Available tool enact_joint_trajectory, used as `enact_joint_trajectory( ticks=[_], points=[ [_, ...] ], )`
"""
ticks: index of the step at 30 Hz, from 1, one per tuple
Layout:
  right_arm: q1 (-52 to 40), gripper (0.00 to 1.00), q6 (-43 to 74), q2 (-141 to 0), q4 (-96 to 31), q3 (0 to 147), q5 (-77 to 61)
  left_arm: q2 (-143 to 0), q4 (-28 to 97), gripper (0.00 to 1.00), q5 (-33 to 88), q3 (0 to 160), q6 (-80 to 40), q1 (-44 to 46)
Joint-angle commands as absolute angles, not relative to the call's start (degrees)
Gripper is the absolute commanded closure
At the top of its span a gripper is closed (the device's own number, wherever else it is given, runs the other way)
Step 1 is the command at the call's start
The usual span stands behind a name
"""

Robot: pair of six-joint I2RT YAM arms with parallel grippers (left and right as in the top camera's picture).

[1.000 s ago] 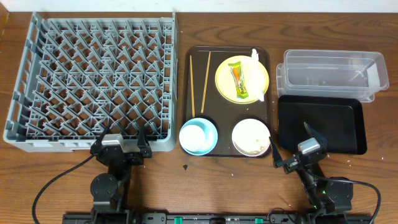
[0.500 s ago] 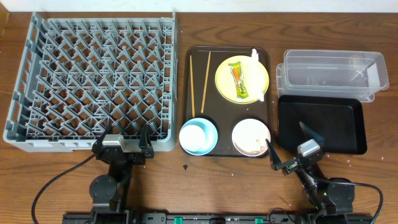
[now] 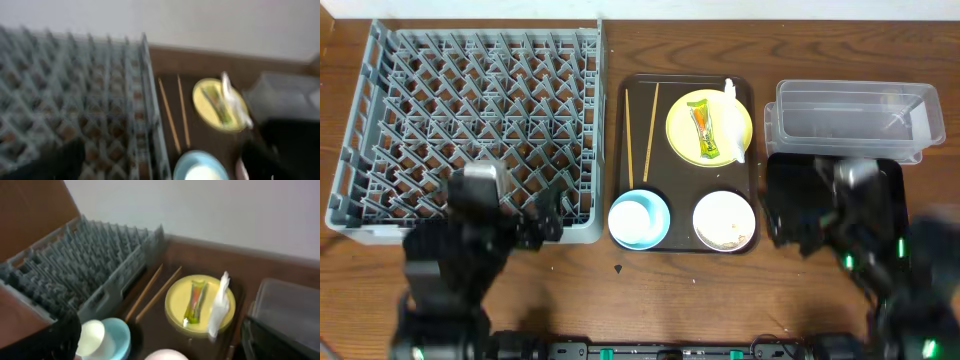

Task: Sort waste into correct bins and load items into the dishwasher
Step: 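Reach the right gripper to the yellow plate and grasp the candy wrapper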

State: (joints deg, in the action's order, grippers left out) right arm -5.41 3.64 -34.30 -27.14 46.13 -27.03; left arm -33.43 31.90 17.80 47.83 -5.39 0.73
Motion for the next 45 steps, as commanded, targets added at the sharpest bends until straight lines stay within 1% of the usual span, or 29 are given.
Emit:
enact_joint_trajectory(
  ticks=[1, 2, 4, 7, 8, 10, 12, 16, 18, 21, 22, 26, 29, 31, 32, 35, 37, 38, 40, 41, 44, 45],
  points=[
    [-4.95, 0.01, 4.21, -54.02, -37.58, 63.55, -29.21, -46.33, 40.05, 0.00, 23.64, 60.97, -5.69, 0.40],
    [-4.95, 0.01, 4.05, -57.93, -39.64, 67.00, -30.17, -48.27, 41.52, 0.00, 23.62, 62.72, -5.69, 0.40],
    [-4.95, 0.01, 5.13, -63.72, -39.88, 70.98, -30.52, -50.59, 42.87, 0.00, 23.62, 64.38, -5.69, 0.38],
    [-4.95, 0.01, 9.04, -69.78, -39.55, 72.88, -32.10, -51.90, 43.86, 0.00, 23.59, 64.42, -5.69, 0.38],
    [-4.95, 0.01, 11.44, -71.55, -37.47, 72.86, -34.35, -52.10, 44.34, 0.00, 23.59, 64.42, -5.69, 0.40],
    [-5.48, 0.01, 11.29, -75.05, -35.38, 73.73, -37.60, -52.25, 45.23, 0.00, 23.57, 64.40, -5.69, 0.38],
    [-8.19, 0.01, 9.32, -79.75, -39.59, 77.73, -32.84, -52.25, 45.69, 0.00, 23.57, 64.40, -5.69, 0.38],
    [-16.43, 0.01, 7.03, -88.95, -48.84, 87.66, -13.23, -52.38, 45.87, 0.00, 23.55, 64.38, -5.69, 0.38],
    [-19.16, 0.01, 7.03, -93.10, -50.26, 91.20, -8.25, -52.51, 45.87, 0.00, 23.55, 64.36, -5.69, 0.38],
    [-21.71, 0.01, 6.24, -96.62, -50.11, 92.99, -10.44, -52.73, 45.87, 0.00, 23.55, 64.36, -5.69, 0.38],
    [-22.24, 0.02, 5.63, -97.34, -49.04, 92.92, -9.54, -52.75, 45.87, 0.00, 23.55, 64.36, -5.69, 0.38],
    [-22.41, 0.05, 11.20, -102.54, -44.25, 92.90, 0.10, -52.80, 45.87, 0.00, 23.55, 64.36, -5.69, 0.38],
    [-21.87, 0.11, 11.38, -107.92, -42.33, 92.90, 1.50, -52.80, 45.87, 0.00, 23.55, 64.36, -5.69, 0.38],
    [-21.82, 0.18, 11.29, -111.20, -41.21, 92.90, 0.78, -52.80, 45.87, 0.00, 23.55, 64.36, -5.69, 0.38],
    [-21.87, 0.23, 11.09, -113.06, -40.56, 92.90, 1.43, -52.80, 45.87, 0.00, 23.55, 64.36, -5.69, 0.38],
    [-21.87, 0.34, 11.16, -117.40, -39.57, 92.90, 4.47, -52.80, 45.87, 0.00, 23.55, 64.36, -5.69, 0.38],
    [-21.65, 0.37, 11.20, -119.79, -39.16, 92.90, 4.95, -52.80, 45.87, 0.00, 23.55, 64.36, -5.69, 0.38],
    [-21.52, 0.40, 11.38, -120.64, -39.03, 92.90, 4.95, -52.80, 45.87, 0.00, 23.55, 64.36, -5.69, 0.38],
    [-21.21, 0.42, 12.27, -122.61, -38.74, 92.90, 4.93, -52.80, 45.87, 0.00, 23.55, 64.36, -5.69, 0.38],
    [-21.17, 0.45, 12.49, -123.33, -38.63, 92.90, 4.91, -52.80, 45.87, 0.00, 23.55, 64.36, -5.69, 0.38],
    [-21.19, 0.60, 13.28, -125.78, -38.63, 92.90, 3.97, -52.80, 45.87, 0.00, 23.55, 64.36, -5.69, 0.38],
    [-21.30, 0.68, 13.26, -126.17, -38.81, 92.90, 4.03, -52.80, 45.87, 0.00, 23.55, 64.36, -5.69, 0.38]
  ],
)
